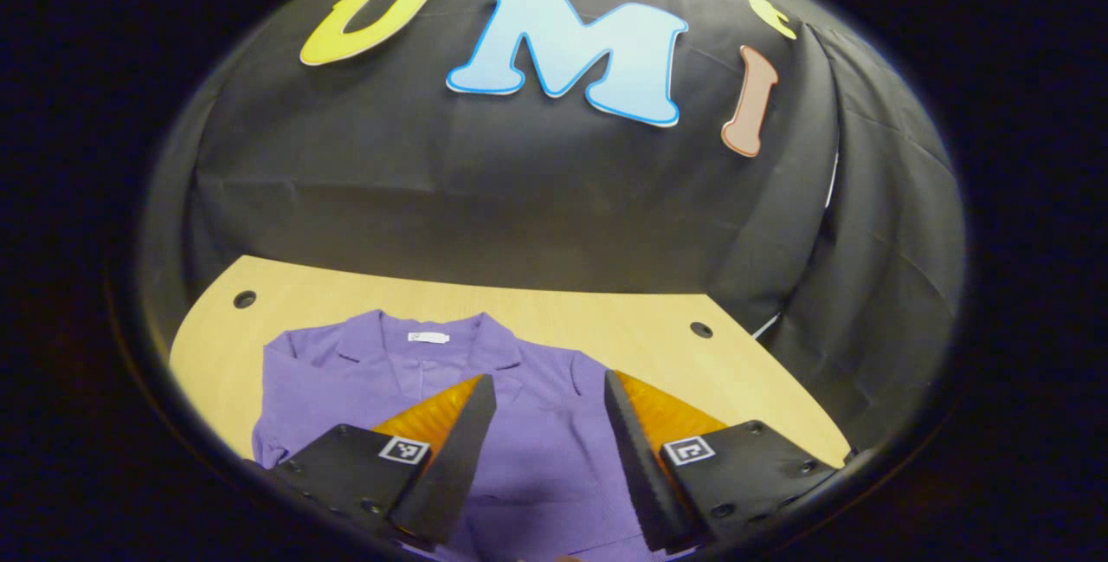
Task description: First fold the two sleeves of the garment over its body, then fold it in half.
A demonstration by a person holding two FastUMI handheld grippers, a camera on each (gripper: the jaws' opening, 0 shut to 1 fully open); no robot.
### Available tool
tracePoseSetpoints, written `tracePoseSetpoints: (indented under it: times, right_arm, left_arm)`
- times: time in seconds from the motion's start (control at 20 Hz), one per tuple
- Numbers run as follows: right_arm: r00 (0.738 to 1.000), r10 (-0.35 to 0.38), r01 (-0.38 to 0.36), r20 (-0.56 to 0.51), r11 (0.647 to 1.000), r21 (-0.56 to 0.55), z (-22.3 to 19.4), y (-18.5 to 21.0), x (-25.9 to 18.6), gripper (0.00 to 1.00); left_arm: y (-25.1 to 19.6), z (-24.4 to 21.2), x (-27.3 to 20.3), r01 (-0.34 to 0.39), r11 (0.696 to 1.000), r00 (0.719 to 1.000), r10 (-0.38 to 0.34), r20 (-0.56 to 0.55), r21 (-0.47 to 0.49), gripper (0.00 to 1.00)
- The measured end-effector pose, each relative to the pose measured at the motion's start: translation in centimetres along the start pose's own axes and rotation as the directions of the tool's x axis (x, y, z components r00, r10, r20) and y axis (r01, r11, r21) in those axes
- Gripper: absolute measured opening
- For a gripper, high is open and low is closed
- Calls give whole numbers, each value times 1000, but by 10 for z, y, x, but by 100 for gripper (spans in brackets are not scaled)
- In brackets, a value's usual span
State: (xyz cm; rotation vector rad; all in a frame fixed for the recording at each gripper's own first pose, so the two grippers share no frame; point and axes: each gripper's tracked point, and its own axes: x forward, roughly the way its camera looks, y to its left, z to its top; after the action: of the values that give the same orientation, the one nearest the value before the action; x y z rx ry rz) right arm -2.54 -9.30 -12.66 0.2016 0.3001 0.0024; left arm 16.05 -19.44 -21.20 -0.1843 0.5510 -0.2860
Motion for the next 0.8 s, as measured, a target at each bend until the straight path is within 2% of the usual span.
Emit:
tracePoseSetpoints:
  times: [0.05,0.1,0.15,0.3,0.35,0.4,0.5,0.55,0.6,0.8]
  right_arm:
    - [1000,-1,1,6,1000,-12,2,4,-3,94]
    - [1000,4,-4,10,1000,-23,1,8,-6,94]
    - [1000,14,-14,8,999,-31,1,15,-8,86]
    - [999,50,-50,1,998,-37,-1,37,-14,87]
    - [998,56,-56,1,998,-37,-2,43,-17,94]
    - [998,64,-64,0,997,-35,-3,50,-20,86]
    - [997,73,-73,-6,996,-41,-8,63,-21,86]
    - [997,80,-81,-22,996,-44,-15,71,-23,86]
    - [995,85,-87,-45,995,-42,-24,77,-23,94]
    - [982,95,-101,-162,994,-32,-71,95,-25,94]
  left_arm:
    - [4,2,-10,0,1000,1000,0,8,6,91]
    - [7,1,-22,-2,1000,1000,2,14,14,84]
    - [14,1,-35,-13,1000,1000,12,24,24,94]
    - [38,3,-77,-37,999,998,36,44,18,93]
    - [48,2,-91,-48,999,998,47,49,10,94]
    - [59,2,-105,-64,998,996,64,57,4,94]
    - [82,0,-134,-98,995,992,98,74,1,94]
    - [96,-4,-149,-120,993,990,119,74,4,93]
    - [109,-9,-164,-139,990,988,139,73,6,96]
    - [152,-39,-217,-189,982,981,189,32,5,96]
